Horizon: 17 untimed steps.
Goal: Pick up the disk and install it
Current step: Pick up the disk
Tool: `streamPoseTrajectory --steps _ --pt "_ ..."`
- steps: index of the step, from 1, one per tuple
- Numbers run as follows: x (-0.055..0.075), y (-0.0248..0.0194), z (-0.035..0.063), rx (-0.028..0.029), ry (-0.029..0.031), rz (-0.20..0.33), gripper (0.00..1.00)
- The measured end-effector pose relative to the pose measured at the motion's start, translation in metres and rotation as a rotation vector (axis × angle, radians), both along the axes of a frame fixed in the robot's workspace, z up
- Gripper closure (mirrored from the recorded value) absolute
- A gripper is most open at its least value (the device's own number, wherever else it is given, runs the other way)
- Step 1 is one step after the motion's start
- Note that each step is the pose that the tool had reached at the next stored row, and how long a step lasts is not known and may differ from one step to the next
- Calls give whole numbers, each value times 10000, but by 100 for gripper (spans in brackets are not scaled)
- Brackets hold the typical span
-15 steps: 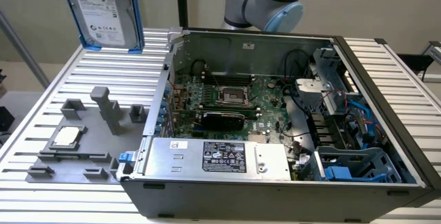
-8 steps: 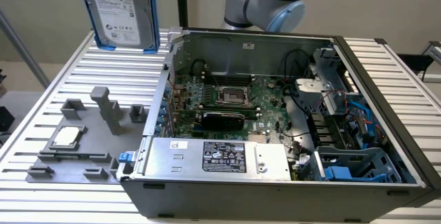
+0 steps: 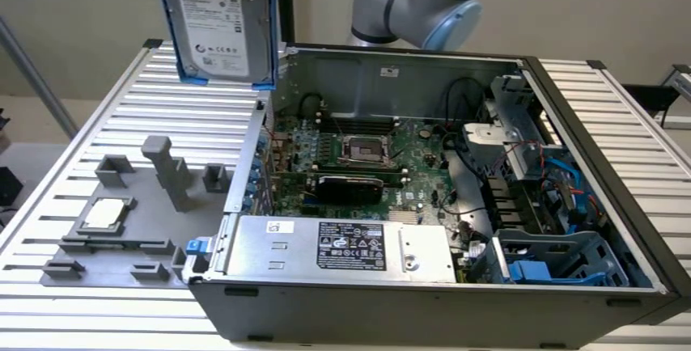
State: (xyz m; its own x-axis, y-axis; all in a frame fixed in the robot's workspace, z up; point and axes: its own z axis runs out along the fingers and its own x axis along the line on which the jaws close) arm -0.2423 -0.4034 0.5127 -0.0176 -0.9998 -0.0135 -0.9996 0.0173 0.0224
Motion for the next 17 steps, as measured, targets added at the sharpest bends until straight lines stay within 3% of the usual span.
streamPoseTrajectory --steps 8,17 --pt "383 -134 0 27 10 1 67" --pt "726 -289 0 73 11 -1 67"
